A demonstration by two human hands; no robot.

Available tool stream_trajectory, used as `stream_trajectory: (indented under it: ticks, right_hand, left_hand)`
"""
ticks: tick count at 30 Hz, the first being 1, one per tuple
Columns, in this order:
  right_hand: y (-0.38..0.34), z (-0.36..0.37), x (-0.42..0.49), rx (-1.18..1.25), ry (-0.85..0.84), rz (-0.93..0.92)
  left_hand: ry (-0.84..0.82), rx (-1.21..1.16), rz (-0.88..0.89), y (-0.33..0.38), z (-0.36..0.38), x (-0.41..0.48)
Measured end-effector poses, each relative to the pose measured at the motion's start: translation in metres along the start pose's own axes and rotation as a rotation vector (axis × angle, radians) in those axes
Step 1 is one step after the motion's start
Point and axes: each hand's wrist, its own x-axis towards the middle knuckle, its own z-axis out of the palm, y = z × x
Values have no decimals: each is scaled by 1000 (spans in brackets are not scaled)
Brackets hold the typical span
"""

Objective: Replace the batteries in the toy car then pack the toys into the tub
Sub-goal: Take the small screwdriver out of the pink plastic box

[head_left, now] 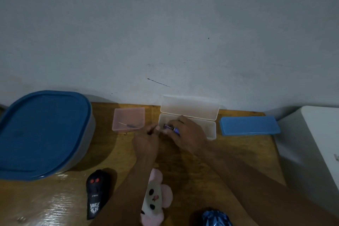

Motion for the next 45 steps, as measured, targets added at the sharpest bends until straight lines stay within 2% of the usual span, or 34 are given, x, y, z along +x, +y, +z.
stream_trajectory:
  ticks: [5, 10, 14, 18, 20, 23, 30, 39, 45]
  right_hand:
    - [-5, -1, -1, 34, 3, -4]
    - [-3, -3, -2, -5, -70, -62]
    - [-2, -4, -7, 47, 33, -71]
    - [-3, -10, -22, -23, 190, -130]
    - [-5, -14, -37, -85, 121, -189]
    - [-4, -15, -55, -259, -131, -309]
    - [0, -14, -54, -331, -208, -351]
    - [8, 7, -55, -280, -7, -371]
    - [13, 6, -59, -223, 4, -362]
  left_hand:
    - [-14, -45, -22, -1, -1, 2]
    - [6, -70, -47, -4, 1, 2]
    - [16, -52, -60, -2, 2, 1]
    - [23, -11, -43, 1, 2, -1]
    - [19, 12, -33, 1, 2, -2]
    - [31, 3, -57, 3, 2, -4]
    - [51, 61, -14, 6, 2, -13]
    - [31, 105, -20, 5, -1, -11]
    - [28, 73, -29, 4, -2, -11]
